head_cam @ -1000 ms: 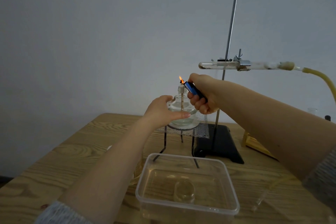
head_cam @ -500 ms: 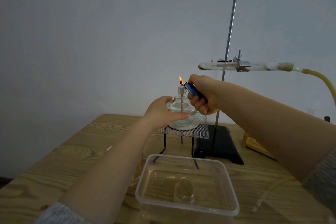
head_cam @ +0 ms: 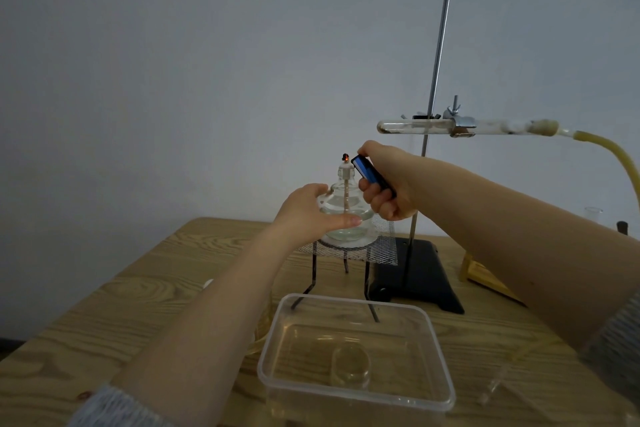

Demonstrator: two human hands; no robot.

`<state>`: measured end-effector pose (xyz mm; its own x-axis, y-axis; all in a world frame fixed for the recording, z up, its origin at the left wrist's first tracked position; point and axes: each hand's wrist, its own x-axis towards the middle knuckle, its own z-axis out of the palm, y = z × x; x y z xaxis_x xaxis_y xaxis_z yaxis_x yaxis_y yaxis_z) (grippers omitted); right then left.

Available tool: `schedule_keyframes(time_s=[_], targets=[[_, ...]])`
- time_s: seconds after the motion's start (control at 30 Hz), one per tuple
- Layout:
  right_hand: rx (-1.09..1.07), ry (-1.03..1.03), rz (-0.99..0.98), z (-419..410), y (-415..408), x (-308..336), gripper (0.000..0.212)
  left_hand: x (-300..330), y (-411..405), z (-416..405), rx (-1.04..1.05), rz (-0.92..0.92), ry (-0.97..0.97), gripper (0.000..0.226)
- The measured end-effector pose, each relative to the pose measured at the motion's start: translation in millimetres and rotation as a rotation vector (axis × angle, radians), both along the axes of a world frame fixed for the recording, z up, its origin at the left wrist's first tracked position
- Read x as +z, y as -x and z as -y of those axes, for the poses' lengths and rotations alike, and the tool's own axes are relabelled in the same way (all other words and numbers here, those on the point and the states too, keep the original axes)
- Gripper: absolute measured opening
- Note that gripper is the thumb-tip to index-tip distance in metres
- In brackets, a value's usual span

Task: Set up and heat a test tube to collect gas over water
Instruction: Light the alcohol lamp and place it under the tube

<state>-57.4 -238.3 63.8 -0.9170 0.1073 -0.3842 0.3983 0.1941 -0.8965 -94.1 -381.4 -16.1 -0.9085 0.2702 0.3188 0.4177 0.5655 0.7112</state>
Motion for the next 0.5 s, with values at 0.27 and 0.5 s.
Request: schedule_keyframes(time_s=[0.27, 0.5], targets=[[-0.006, -0.158, -0.035, 4, -3, 6, 0.036, 1, 0, 1, 0.0, 0.009, 0.002, 0.097], [-0.085, -0.501, -0.409, 11, -5, 0, 0.035, 1, 0, 0, -0.007, 0.017, 0.0, 0.098]])
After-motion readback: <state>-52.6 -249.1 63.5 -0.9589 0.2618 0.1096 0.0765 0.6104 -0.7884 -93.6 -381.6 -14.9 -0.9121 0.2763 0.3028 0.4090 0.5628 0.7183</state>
